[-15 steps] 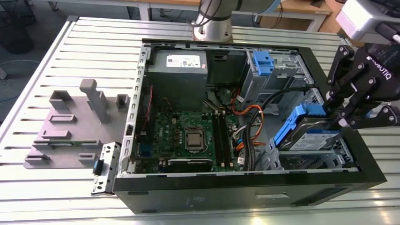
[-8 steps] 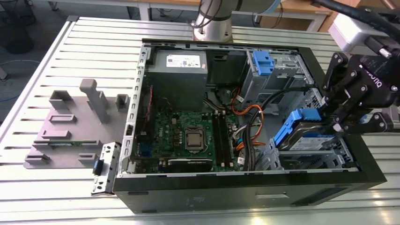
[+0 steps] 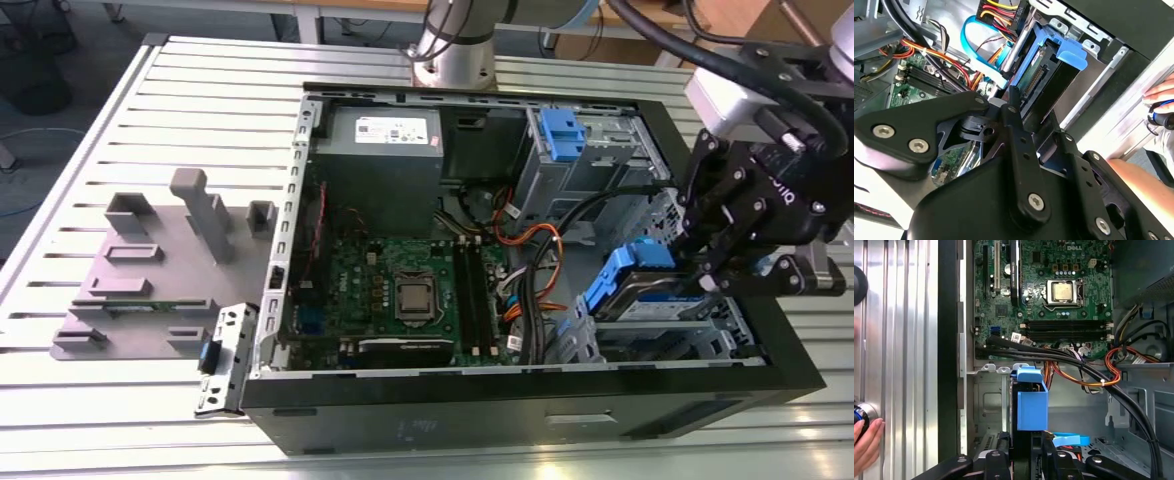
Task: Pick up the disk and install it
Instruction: 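Insert the disk into the insertion slot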
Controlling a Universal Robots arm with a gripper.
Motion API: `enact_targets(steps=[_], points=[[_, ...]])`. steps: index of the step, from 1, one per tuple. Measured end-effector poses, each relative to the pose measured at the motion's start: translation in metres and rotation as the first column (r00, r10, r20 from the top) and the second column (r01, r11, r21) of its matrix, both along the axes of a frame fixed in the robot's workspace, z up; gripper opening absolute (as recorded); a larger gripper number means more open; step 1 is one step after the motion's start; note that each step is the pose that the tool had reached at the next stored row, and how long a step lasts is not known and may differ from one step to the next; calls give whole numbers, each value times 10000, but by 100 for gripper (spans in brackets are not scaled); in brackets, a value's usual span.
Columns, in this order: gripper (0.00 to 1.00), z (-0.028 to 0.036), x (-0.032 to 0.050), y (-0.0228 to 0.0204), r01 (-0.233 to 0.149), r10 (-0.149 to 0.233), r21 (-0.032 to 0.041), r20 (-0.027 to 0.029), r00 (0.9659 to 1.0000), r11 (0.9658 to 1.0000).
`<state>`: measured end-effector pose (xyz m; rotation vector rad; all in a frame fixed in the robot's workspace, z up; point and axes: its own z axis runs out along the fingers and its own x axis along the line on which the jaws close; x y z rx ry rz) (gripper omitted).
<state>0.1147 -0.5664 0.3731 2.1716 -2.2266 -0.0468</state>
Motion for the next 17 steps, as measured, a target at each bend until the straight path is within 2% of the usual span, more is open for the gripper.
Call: enact_targets(steps=[17], points=[[35,-309,0,0,-1,1,2,0,10000,10000]])
